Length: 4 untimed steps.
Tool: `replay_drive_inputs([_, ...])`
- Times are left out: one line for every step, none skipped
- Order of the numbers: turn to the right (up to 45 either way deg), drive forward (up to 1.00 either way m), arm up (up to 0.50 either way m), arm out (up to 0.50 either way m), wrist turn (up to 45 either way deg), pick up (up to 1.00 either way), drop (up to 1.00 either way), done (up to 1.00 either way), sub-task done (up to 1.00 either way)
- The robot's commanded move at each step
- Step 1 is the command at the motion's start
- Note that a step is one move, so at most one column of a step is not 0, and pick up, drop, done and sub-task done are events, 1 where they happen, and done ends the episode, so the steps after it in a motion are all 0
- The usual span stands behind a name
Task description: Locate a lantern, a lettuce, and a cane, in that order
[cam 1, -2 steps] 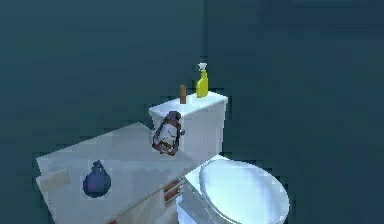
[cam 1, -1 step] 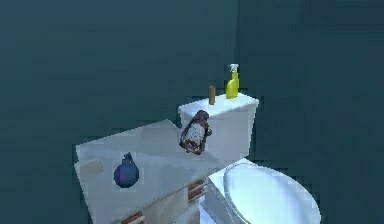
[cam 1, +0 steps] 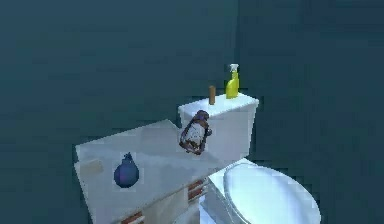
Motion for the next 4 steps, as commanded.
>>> replay_drive_inputs([45.0,0.0,0.0,0.0,0.0,0.0,0.0,0.0,0.0])
replay_drive_inputs([45.0,0.0,0.0,0.0,0.0,0.0,0.0,0.0,0.0])
replay_drive_inputs([45.0,0.0,0.0,0.0,0.0,0.0,0.0,0.0,0.0])
replay_drive_inputs([0.0,1.0,0.0,0.0,0.0,0.0,0.0,0.0,0.0])
